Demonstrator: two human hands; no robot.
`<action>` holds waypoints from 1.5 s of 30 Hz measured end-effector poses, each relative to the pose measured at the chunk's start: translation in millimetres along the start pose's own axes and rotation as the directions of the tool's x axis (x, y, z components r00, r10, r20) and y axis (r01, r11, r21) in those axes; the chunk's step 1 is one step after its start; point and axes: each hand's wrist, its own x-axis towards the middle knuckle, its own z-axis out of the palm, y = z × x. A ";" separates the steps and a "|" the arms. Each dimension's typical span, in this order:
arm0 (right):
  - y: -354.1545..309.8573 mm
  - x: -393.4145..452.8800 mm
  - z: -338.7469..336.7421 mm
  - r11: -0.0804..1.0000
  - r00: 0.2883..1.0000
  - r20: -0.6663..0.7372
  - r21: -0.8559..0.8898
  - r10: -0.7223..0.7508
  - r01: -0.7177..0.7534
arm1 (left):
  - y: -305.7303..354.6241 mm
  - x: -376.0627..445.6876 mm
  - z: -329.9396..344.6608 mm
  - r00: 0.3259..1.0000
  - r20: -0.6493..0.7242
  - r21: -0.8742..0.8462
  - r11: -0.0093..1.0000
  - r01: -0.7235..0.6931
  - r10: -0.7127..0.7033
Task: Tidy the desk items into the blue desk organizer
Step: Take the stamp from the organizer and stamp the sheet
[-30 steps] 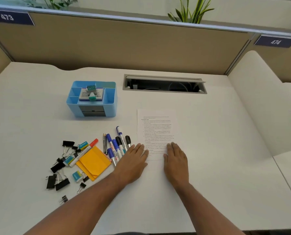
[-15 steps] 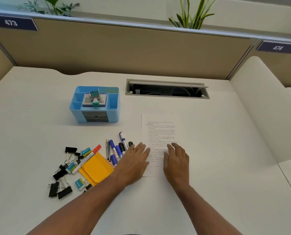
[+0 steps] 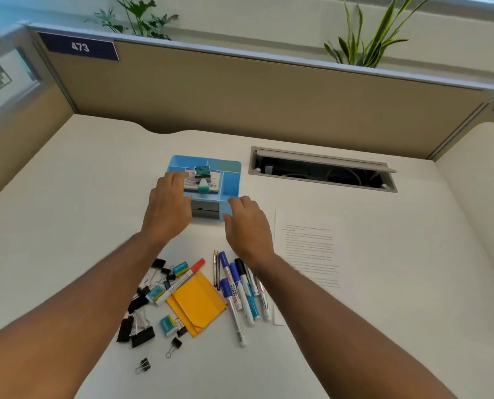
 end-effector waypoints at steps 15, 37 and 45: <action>-46.8 83.5 46.0 0.989 0.989 -0.025 0.046 0.143 -0.142 | -28.3 78.2 -11.3 0.897 0.441 -0.002 0.999 0.033 -0.029; -41.3 126.1 -16.3 0.954 0.986 -0.158 0.283 -0.052 0.096 | -30.7 121.0 -22.7 0.928 0.372 -0.128 0.988 0.089 -0.035; -44.9 123.4 11.1 0.983 0.999 -0.029 0.185 0.026 -0.021 | -25.5 126.5 -19.5 0.933 0.347 -0.168 0.972 0.161 -0.095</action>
